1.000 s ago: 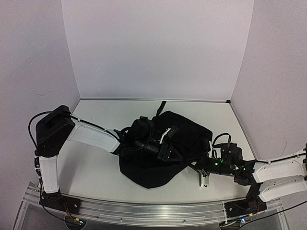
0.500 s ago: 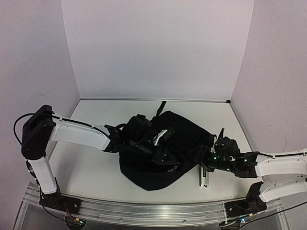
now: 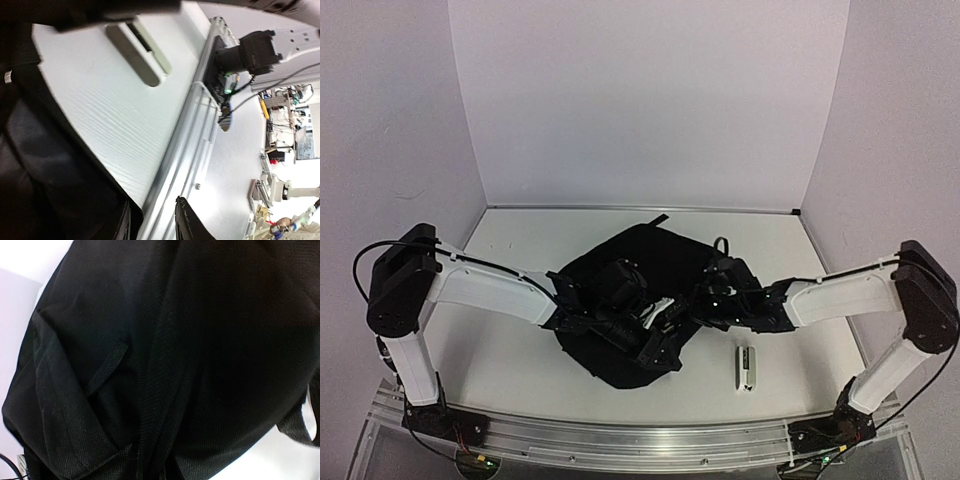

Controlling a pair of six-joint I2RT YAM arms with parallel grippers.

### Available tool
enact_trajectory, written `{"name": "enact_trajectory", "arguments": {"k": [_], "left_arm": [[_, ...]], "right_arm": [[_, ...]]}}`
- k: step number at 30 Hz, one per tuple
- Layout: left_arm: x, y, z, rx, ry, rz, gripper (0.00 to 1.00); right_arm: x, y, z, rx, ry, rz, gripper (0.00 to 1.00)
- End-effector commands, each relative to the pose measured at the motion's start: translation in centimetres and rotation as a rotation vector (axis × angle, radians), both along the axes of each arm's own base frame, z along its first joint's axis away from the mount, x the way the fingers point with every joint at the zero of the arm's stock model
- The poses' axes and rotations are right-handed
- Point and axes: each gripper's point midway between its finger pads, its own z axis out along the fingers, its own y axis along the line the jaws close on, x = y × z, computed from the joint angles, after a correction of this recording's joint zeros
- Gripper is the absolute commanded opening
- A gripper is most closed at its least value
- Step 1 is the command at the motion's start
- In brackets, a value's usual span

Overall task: Pack the student bag
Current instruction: Zip the student bag at the center of the board.

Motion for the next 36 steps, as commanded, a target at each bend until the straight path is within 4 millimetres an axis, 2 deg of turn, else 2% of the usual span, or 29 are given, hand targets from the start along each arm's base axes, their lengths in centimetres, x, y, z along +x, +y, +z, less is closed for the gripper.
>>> {"name": "enact_trajectory", "arguments": {"k": [1,5,8,10,13,15,17,21,23,25,29,33,36], "left_arm": [[-1.2,-1.5,0.4,-0.031,-0.001,-0.061,0.30],[-0.4,-2.7,0.5,-0.036,-0.037,-0.059,0.30],[0.8,-3.7,1.7,-0.054,-0.089,-0.033,0.30],[1.8,-4.5,3.2,-0.084,-0.136,-0.002,0.34],[4.0,-5.1,5.7,-0.105,-0.232,0.067,0.43],[5.5,-4.7,7.2,-0.087,-0.297,0.115,0.50],[7.3,-3.4,8.3,-0.050,-0.367,0.165,0.59],[11.2,1.3,9.2,0.069,-0.482,0.281,0.76],[12.9,3.5,9.0,0.141,-0.542,0.327,0.80],[14.3,5.1,8.5,0.208,-0.576,0.353,0.83],[16.7,7.2,7.5,0.353,-0.667,0.404,0.84],[17.1,7.4,6.4,0.414,-0.684,0.382,0.85],[16.6,7.0,5.3,0.413,-0.657,0.351,0.85]], "right_arm": [[4.6,4.7,4.2,0.045,-0.171,0.110,0.05],[6.7,6.2,4.4,0.044,-0.203,0.204,0.04],[8.2,5.9,4.3,0.037,-0.222,0.236,0.04],[9.3,4.9,4.4,0.029,-0.232,0.241,0.05],[11.2,2.3,4.9,0.019,-0.249,0.211,0.07],[11.7,0.8,5.7,0.017,-0.267,0.197,0.10],[11.9,-0.4,6.8,-0.001,-0.285,0.194,0.17],[10.8,-1.5,7.5,-0.059,-0.270,0.217,0.41],[10.1,-2.1,7.4,-0.069,-0.242,0.210,0.53],[9.2,-3.0,6.7,-0.079,-0.196,0.185,0.60],[6.2,-4.0,5.3,-0.096,-0.105,0.160,0.64],[2.9,-3.9,6.1,-0.060,-0.058,0.140,0.62],[0.9,-3.6,7.9,0.011,-0.042,0.104,0.58]]}}
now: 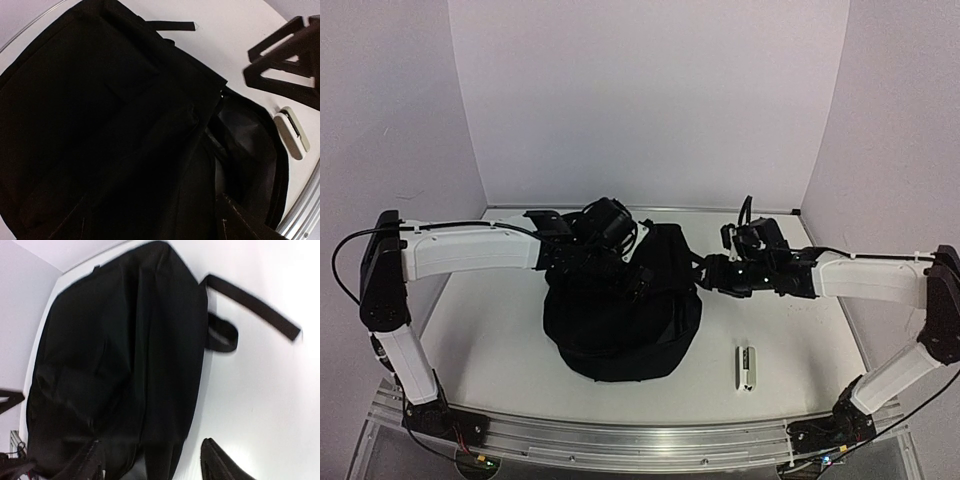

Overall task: Pack the student bag
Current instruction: Zip the student bag at the center of the board.

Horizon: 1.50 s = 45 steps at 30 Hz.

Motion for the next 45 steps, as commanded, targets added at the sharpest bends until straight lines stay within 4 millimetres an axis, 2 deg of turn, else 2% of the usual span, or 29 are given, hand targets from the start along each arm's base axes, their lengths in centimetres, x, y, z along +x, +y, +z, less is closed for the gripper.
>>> {"name": "enact_trajectory", "arguments": {"k": [1,5,10,12,18,23,29,35,40,45], "left_arm": [[0.0,0.2,-0.8,0.066,-0.008,-0.023,0.85],[-0.1,0.3,-2.9,0.093,0.029,-0.017,0.84],[0.4,0.4,-4.7,0.118,0.034,0.006,0.81],[0.6,0.5,-5.2,0.127,0.031,0.016,0.71],[0.1,0.3,-5.1,0.081,0.034,0.004,0.25],[-0.5,-0.3,-4.4,0.021,0.055,-0.013,0.02],[-0.1,-1.1,-1.3,-0.094,0.085,-0.003,0.00],[0.3,-2.6,2.4,-0.237,0.148,-0.023,0.00],[0.0,-3.3,3.3,-0.267,0.163,-0.053,0.00],[-0.2,-3.2,2.7,-0.249,0.180,-0.055,0.00]], "right_arm": [[-3.2,0.2,3.0,0.096,0.040,-0.072,0.57],[-5.3,1.4,4.0,0.181,0.083,-0.106,0.52],[-6.5,2.9,3.1,0.195,0.133,-0.124,0.46],[-6.6,3.7,2.6,0.181,0.141,-0.125,0.44],[-6.3,5.4,1.2,0.125,0.141,-0.146,0.41],[-5.2,5.5,0.2,0.026,0.125,-0.197,0.37],[-4.5,3.5,-1.5,-0.156,0.120,-0.265,0.34],[-4.9,2.0,-1.7,-0.181,0.113,-0.295,0.34],[-4.5,2.0,-1.9,-0.187,0.103,-0.316,0.31],[-4.0,3.9,0.5,-0.068,0.084,-0.291,0.29]]}}
